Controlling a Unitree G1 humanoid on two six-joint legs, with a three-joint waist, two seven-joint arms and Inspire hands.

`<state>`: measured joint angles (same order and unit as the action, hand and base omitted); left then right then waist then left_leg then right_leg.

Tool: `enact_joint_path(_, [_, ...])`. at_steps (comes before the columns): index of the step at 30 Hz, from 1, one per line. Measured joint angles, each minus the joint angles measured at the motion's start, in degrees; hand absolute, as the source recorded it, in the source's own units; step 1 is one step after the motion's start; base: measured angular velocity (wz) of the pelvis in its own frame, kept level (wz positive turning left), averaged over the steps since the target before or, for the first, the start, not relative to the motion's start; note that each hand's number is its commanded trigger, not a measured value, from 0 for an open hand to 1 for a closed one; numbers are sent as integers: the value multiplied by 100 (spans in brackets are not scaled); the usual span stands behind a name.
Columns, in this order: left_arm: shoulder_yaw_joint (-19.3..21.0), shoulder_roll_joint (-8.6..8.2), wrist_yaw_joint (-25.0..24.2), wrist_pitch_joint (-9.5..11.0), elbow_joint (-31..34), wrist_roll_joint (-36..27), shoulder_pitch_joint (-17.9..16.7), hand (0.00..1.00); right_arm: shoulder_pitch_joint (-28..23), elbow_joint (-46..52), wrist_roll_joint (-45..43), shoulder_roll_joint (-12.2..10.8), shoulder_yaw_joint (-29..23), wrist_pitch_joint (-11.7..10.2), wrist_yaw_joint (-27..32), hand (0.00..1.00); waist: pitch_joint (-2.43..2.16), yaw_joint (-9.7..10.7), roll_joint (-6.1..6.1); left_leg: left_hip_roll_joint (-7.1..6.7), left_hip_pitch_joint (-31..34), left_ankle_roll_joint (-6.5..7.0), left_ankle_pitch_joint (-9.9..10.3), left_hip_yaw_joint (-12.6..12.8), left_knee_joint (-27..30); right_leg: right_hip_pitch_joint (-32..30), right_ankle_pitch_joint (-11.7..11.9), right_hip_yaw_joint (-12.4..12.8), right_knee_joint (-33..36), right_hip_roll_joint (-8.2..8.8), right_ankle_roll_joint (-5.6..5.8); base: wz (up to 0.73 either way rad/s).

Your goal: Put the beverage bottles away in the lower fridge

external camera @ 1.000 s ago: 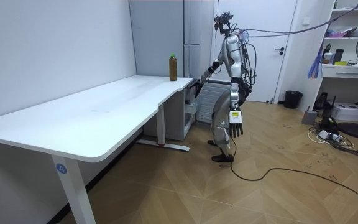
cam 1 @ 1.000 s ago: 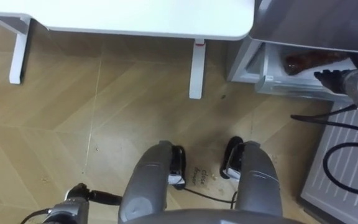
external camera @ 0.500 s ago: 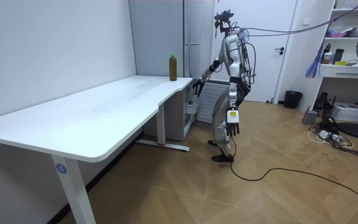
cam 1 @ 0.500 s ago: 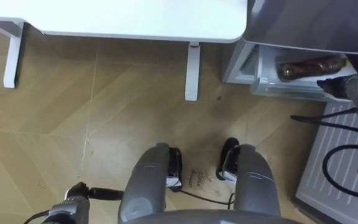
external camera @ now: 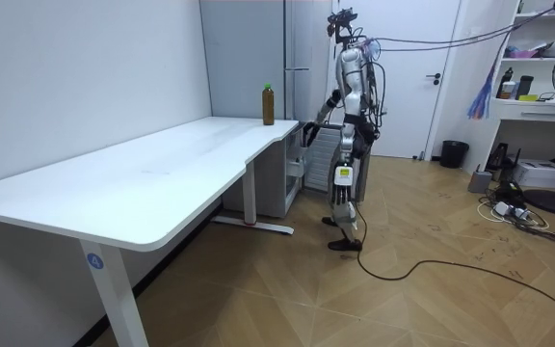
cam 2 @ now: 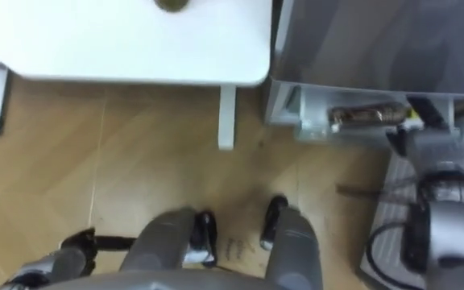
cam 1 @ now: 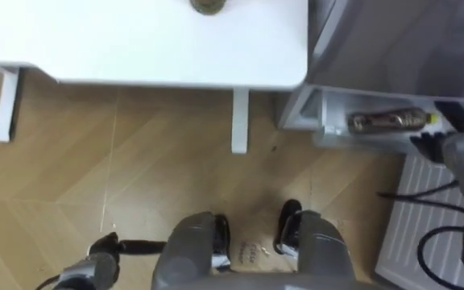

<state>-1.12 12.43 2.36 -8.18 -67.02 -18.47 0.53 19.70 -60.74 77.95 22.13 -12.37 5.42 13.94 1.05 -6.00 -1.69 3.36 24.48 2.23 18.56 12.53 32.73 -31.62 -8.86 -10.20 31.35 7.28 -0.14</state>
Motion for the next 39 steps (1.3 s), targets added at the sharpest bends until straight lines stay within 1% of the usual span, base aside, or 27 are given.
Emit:
enact_joint_path(1, [136, 0, -22, 5, 75, 13, -84, 0, -259, 242, -9, -53, 0, 60, -159, 0, -4, 37, -18, 13, -140, -13, -7, 8, -121, 130, 5, 6, -120, -47, 13, -10])
enact_joint_path(2, [224, -1, -29, 16, 110, 33, -139, 0, -378, 328, -19, -79, 0, 83, -255, 0, -11, 81, -33, 12, -218, -35, -22, 11, -197, 209, 7, -2, -191, -59, 16, -7])
enact_joint_path(3, [335, 1, -35, 41, 191, 57, -267, 0, -589, 449, -53, -123, 12, 99, -467, 0, -23, 148, -73, 0, -418, -64, -66, 23, -397, 385, 23, 0, -344, -88, 27, -7])
enact_joint_path(4, [375, 1, -59, 112, 198, 55, -386, 0, -849, 515, -188, -128, 83, 91, -717, 0, -52, 213, -105, -3, -644, -93, -98, 29, -593, 615, 51, 2, -540, -144, 40, -7])
enact_joint_path(5, [439, -1, -71, 123, 206, 55, -456, 0, -989, 535, -244, -130, 117, 92, -857, 0, -77, 256, -128, -7, -771, -108, -115, 30, -700, 746, 60, -7, -642, -170, 49, -6])
enact_joint_path(7, [683, -7, -76, 148, 273, 51, -726, 0, -1460, 588, -370, -138, 127, 93, -1348, 0, -137, 314, -204, 8, -1245, -167, -181, 38, -1106, 1256, 128, -22, -1071, -294, 65, -8])
enact_joint_path(8, [723, -7, -75, 154, 291, 49, -781, 0, -1549, 604, -411, -143, 122, 88, -1458, 0, -147, 341, -216, 15, -1338, -175, -193, 37, -1165, 1353, 147, -24, -1166, -322, 68, -4])
enact_joint_path(9, [773, -8, -70, 155, 290, 54, -837, 0, -1665, 605, -495, -148, 120, 83, -1657, 0, -155, 431, -217, 34, -1482, -188, -205, 20, -1263, 1526, 179, -68, -1317, -358, 74, 5])
enact_joint_path(11, [766, -12, -72, 170, 298, 53, -845, 0, -1846, 586, -718, -164, 173, 57, -1967, 0, -152, 470, -210, 44, -1661, -197, -213, -1, -1392, 1692, 187, -105, -1394, -383, 82, 7])
enact_joint_path(12, [769, -12, -80, 219, 292, 47, -860, 0, -2006, 513, -914, -207, 232, 44, -2209, 0, -145, 471, -196, 47, -1794, -216, -227, -13, -1491, 1806, 187, -122, -1444, -402, 82, 4])
enact_joint_path(15, [900, -47, -45, 308, 406, 56, -1015, 0, -2252, 240, -1913, -510, 256, 35, -2527, 0, -140, 445, -179, 49, -2144, -260, -297, -17, -1804, 2153, 198, -161, -1722, -465, 97, 2])
enact_joint_path(16, [959, -73, -34, 332, 436, 81, -1039, 0, -2342, 59, -2365, -598, 308, 36, -2655, 0, -123, 444, -153, 72, -2225, -262, -297, -24, -1845, 2265, 205, -191, -1805, -489, 98, 9])
enact_joint_path(17, [998, -80, -30, 333, 437, 134, -1045, 0, -2413, -22, -2675, -642, 334, 39, -2694, 0, -116, 443, -138, 79, -2242, -263, -298, -42, -1853, 2314, 207, -219, -1840, -497, 98, 18])
enact_joint_path(19, [1034, -90, 80, 350, 421, 177, -1038, 0, -2463, -421, -4002, -795, 507, 47, -2729, 0, -109, 431, -102, 86, -2378, -290, -315, -155, -1957, 2447, 206, -261, -1891, -534, 97, 17])
enact_joint_path(20, [1049, -109, 125, 351, 433, 179, -1034, 0, -2475, -485, -4328, -823, 570, 51, -2726, 0, -104, 412, -96, 90, -2417, -294, -318, -157, -1975, 2477, 206, -263, -1891, -540, 97, 0])
enact_joint_path(21, [1060, -147, 198, 360, 440, 187, -1035, 0, -2460, -636, -4896, -861, 711, 49, -2734, 0, -104, 389, -83, 93, -2471, -301, -323, -171, -2006, 2510, 206, -265, -1890, -546, 97, 0])
enact_joint_path(22, [1052, -177, 256, 376, 438, 245, -1028, 0, -2439, -697, -5460, -879, 909, 48, -2734, 0, -86, 391, -66, 96, -2518, -302, -323, -177, -2007, 2563, 206, -273, -1890, -547, 97, 0])
enact_joint_path(24, [1052, -210, 384, 443, 440, 242, -991, 0, -2383, -772, -5991, -882, 1199, 6, -2729, 0, -88, 387, -76, 91, -2544, -302, -324, -173, -2008, 2579, 206, -272, -1882, -541, 97, 0])
enact_joint_path(25, [1084, -227, 493, 495, 448, 251, -960, 0, -2317, -843, -6227, -895, 1254, -48, -2720, 0, -77, 380, -86, 87, -2566, -301, -325, -172, -2000, 2603, 206, -276, -1882, -536, 97, 0])
enact_joint_path(27, [1207, -229, 676, 501, 456, 272, -916, 0, -2256, -907, -6468, -897, 1305, -75, -2678, 0, -56, 385, -66, 89, -2610, -301, -325, -180, -1979, 2673, 205, -295, -1881, -533, 97, 3])
enact_joint_path(29, [1419, -248, 930, 520, 707, 284, -912, 0, -2205, -990, -6597, -905, 1347, -105, -2635, 0, -51, 349, -94, 90, -2588, -302, -324, -210, -1924, 2696, 205, -337, -1882, -526, 96, 8])
enact_joint_path(30, [1491, -255, 1116, 582, 893, 280, -907, 0, -2212, -1029, -6646, -920, 1349, -115, -2581, 0, -54, 281, -106, 91, -2575, -303, -324, -221, -1903, 2702, 203, -354, -1882, -523, 92, 11])
enact_joint_path(32, [1590, -285, 1386, 681, 1165, 278, -888, 0, -2213, -1063, -6669, -951, 1335, -115, -2514, 0, -55, 247, -107, 83, -2556, -304, -323, -269, -1899, 2737, 187, -424, -1883, -504, 76, 17])
enact_joint_path(33, [1638, -296, 1562, 741, 1352, 278, -923, 0, -2230, -1061, -6680, -968, 1327, -131, -2509, 0, -61, 247, -107, 72, -2565, -305, -323, -336, -1899, 2767, 165, -455, -1882, -496, 71, 17])
enact_joint_path(36, [1683, -314, 1970, 837, 1921, 283, -1057, 0, -2313, -1027, -6695, -980, 1320, -235, -2505, 0, -74, 225, -91, 71, -2580, -311, -328, -403, -1901, 2831, 148, -491, -1906, -498, 69, 14])
enact_joint_path(38, [1687, -337, 2193, 886, 2270, 302, -1108, 0, -2373, -979, -6710, -981, 1319, -283, -2480, 0, -97, 184, -56, 79, -2603, -312, -327, -408, -1918, 2879, 149, -504, -1960, -511, 69, 5])
enact_joint_path(39, [1695, -350, 2338, 975, 2432, 388, -1104, 0, -2429, -932, -6785, -983, 1298, -342, -2471, 0, -111, 148, -36, 84, -2616, -313, -328, -408, -1921, 2878, 149, -503, -1962, -516, 69, 0])
